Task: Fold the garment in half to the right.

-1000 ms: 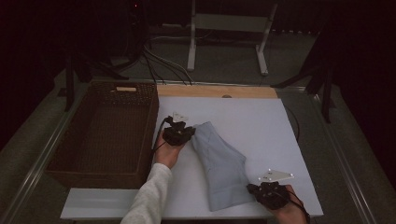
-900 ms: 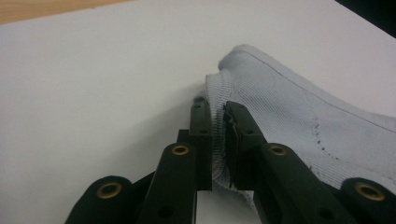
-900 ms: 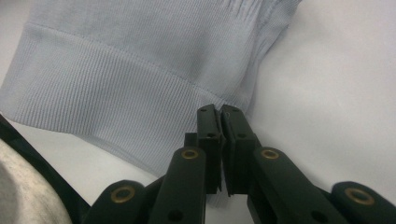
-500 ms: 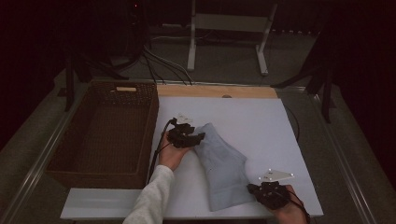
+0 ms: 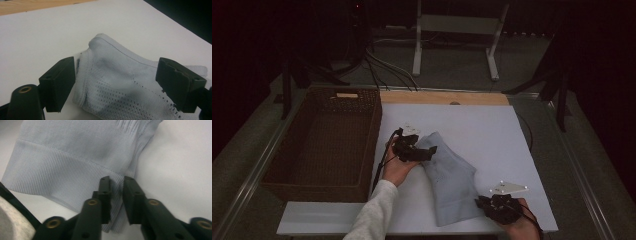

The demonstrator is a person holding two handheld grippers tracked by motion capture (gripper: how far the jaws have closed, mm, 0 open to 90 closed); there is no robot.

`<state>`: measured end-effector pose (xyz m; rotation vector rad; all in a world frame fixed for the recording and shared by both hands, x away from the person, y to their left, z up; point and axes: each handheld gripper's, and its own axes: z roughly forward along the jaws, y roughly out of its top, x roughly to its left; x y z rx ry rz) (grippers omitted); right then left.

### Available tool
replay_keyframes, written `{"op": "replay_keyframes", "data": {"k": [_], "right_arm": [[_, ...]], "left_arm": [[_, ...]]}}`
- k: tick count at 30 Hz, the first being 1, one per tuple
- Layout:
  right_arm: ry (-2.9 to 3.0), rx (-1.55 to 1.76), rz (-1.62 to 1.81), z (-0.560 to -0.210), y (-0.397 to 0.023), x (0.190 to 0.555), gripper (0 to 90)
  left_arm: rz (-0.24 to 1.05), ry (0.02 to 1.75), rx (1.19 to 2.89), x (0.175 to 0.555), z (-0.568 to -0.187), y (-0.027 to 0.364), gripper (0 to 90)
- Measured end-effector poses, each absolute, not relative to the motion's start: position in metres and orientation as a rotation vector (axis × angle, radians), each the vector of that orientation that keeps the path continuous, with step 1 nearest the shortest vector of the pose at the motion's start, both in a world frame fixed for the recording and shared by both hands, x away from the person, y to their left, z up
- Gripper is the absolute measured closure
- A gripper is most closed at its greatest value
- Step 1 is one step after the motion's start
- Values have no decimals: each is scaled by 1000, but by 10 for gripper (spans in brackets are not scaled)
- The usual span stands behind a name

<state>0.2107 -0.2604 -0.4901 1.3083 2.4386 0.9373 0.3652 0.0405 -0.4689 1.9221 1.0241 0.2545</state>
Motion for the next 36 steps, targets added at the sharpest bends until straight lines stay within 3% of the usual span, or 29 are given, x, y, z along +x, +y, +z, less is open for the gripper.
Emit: {"op": "replay_keyframes", "data": {"k": [3,4,11,12,18,29,36], "right_arm": [[2423,1322,942,-490,-261,211,680],[2407,1329,953,-490,-261,211,619],[2373,1368,979,-491,-262,213,472],[2375,1383,977,-492,-262,214,390],[2376,1408,936,-499,-258,218,265],[2387,1452,931,-506,-253,226,307],[2400,1494,972,-507,-250,227,479]], "left_arm": [[248,1020,1918,363,-468,41,160],[250,1012,1913,361,-467,41,158],[241,998,1897,356,-465,41,143],[244,998,1894,354,-465,41,143],[246,993,1889,350,-465,42,144],[249,984,1889,348,-464,41,146],[257,993,1885,348,-464,43,146]]}}
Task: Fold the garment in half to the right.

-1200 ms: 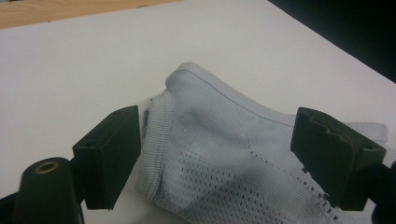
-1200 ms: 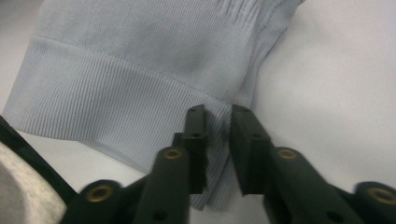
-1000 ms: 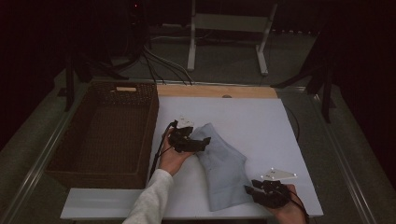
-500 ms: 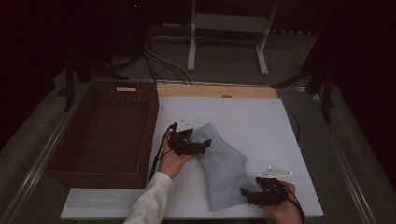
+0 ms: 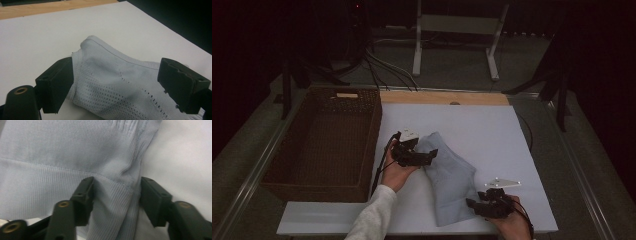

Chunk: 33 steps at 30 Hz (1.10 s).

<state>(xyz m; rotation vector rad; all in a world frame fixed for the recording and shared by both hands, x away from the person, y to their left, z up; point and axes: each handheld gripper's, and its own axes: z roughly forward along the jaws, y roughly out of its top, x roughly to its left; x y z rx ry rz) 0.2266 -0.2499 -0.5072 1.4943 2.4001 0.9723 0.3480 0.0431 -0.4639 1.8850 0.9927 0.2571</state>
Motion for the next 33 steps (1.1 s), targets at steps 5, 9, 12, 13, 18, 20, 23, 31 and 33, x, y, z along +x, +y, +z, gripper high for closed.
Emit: {"op": "replay_keyframes", "data": {"k": [5,9,12,13,18,20,23,31,33], "right_arm": [[2417,1523,999,-507,-249,227,600],[2442,1521,1011,-507,-246,226,726],[2449,1499,992,-505,-244,226,758],[2449,1499,992,-505,-244,226,758],[2451,1490,1000,-506,-245,225,755],[2451,1487,1000,-506,-245,225,754],[2451,1485,1003,-506,-245,225,752],[2449,1477,1004,-506,-245,224,750],[2449,1474,1002,-506,-245,223,750]], "left_arm": [[252,1000,1883,348,-466,44,146],[247,1017,1885,349,-469,45,150],[244,1038,1888,351,-472,49,165],[244,1038,1888,351,-472,49,166],[250,1078,1911,355,-482,51,167],[250,1084,1915,356,-484,51,167],[247,1102,1920,358,-489,52,167],[245,1136,1934,362,-499,53,170],[246,1143,1945,363,-502,53,173]]}}
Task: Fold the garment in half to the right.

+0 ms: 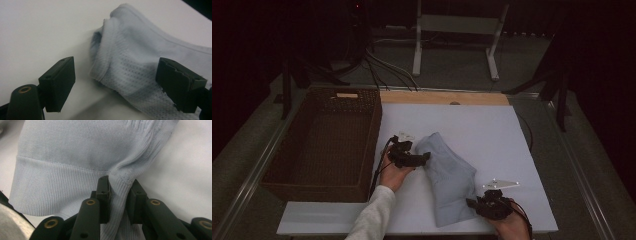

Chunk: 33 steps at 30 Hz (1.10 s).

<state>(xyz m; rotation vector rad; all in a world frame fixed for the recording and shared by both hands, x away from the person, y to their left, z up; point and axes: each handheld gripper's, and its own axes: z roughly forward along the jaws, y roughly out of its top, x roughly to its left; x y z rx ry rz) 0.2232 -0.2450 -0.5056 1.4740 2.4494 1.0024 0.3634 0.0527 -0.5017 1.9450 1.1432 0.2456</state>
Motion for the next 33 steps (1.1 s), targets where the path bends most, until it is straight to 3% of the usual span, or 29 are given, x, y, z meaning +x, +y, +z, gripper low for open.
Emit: {"op": "replay_keyframes", "data": {"k": [18,23,25,28,33], "right_arm": [[2456,1471,1006,-505,-245,222,745],[2457,1469,1006,-505,-245,222,745],[2458,1470,1007,-505,-246,222,745],[2457,1469,1007,-505,-246,222,744],[2458,1467,1008,-505,-246,222,744]], "left_arm": [[218,1145,2012,372,-517,35,180],[215,1159,2036,374,-521,32,128],[212,1175,2050,374,-524,30,46],[209,1170,2061,374,-525,28,30],[175,1150,2059,373,-523,28,79]]}}
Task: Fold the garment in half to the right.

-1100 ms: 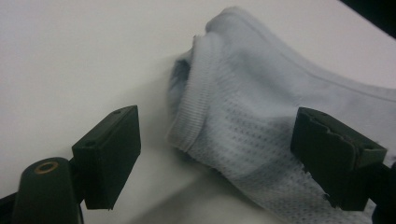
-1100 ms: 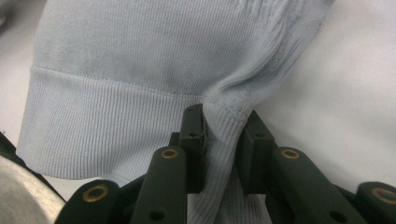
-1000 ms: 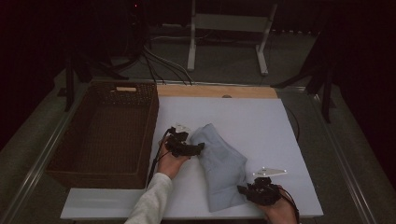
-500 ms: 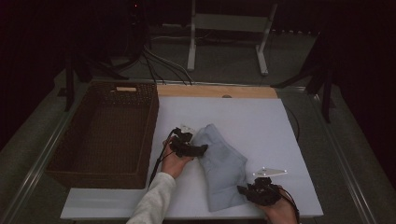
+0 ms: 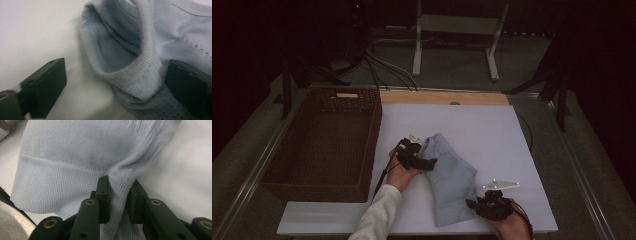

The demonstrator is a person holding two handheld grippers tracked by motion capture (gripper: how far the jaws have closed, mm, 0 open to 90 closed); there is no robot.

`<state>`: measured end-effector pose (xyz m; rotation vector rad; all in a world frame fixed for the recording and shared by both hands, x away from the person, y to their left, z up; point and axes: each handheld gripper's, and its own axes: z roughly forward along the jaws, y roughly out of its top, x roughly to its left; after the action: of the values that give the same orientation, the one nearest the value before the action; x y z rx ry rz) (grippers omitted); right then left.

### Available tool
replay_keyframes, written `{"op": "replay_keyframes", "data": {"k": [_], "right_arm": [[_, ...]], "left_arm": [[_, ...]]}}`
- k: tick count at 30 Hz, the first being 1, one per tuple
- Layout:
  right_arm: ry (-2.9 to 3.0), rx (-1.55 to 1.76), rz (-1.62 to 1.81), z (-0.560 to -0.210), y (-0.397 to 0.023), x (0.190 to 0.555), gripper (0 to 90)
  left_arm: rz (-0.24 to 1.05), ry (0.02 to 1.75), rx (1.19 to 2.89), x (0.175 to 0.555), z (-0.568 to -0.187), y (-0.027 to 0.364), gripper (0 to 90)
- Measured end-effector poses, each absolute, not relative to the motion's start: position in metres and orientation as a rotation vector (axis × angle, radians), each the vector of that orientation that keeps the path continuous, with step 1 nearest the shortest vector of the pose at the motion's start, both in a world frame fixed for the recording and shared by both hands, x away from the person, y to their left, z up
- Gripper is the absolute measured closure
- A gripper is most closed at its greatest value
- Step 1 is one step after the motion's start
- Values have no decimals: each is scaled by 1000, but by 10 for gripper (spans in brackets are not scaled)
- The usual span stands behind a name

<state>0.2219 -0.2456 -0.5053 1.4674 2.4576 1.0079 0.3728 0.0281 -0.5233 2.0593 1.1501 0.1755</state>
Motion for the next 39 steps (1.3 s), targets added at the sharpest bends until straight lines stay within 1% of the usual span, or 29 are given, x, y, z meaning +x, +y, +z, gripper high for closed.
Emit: {"op": "replay_keyframes", "data": {"k": [1,2,3,4,5,7,8,9,13,15,19,23,26,32,35,37,39], "right_arm": [[2458,1467,1008,-505,-246,222,744],[2458,1468,1008,-505,-246,222,744],[2458,1466,1007,-505,-246,222,744],[2458,1466,1007,-505,-246,222,743],[2458,1465,1008,-505,-245,222,743],[2458,1465,1007,-505,-245,222,743],[2459,1465,1007,-505,-245,222,743],[2461,1463,1005,-505,-245,222,743],[2464,1461,1003,-505,-244,221,741],[2463,1462,1005,-505,-245,221,737],[2460,1464,1005,-505,-245,222,725],[2455,1461,995,-505,-245,221,693],[2456,1452,984,-505,-244,221,686],[2452,1465,968,-505,-244,223,611],[2453,1478,965,-506,-244,224,596],[2461,1477,965,-506,-245,225,607],[2486,1493,972,-505,-245,226,687]], "left_arm": [[152,1138,2054,372,-523,28,121],[152,1138,2054,372,-523,28,181],[113,1111,2048,371,-522,28,263],[92,1100,2045,371,-522,27,298],[84,1099,2044,371,-522,27,354],[87,1106,2046,371,-522,27,435],[87,1106,2046,371,-522,27,435],[63,1113,2042,371,-522,26,535],[42,1112,2054,371,-522,24,701],[15,1113,2041,372,-522,25,762],[-5,1122,2015,374,-519,29,792],[3,1123,1995,374,-514,33,795],[5,1120,1989,374,-511,34,795],[1,1116,1969,374,-506,38,797],[3,1116,1964,374,-504,39,798],[4,1114,1961,374,-503,39,798],[6,1106,1960,374,-500,39,798]]}}
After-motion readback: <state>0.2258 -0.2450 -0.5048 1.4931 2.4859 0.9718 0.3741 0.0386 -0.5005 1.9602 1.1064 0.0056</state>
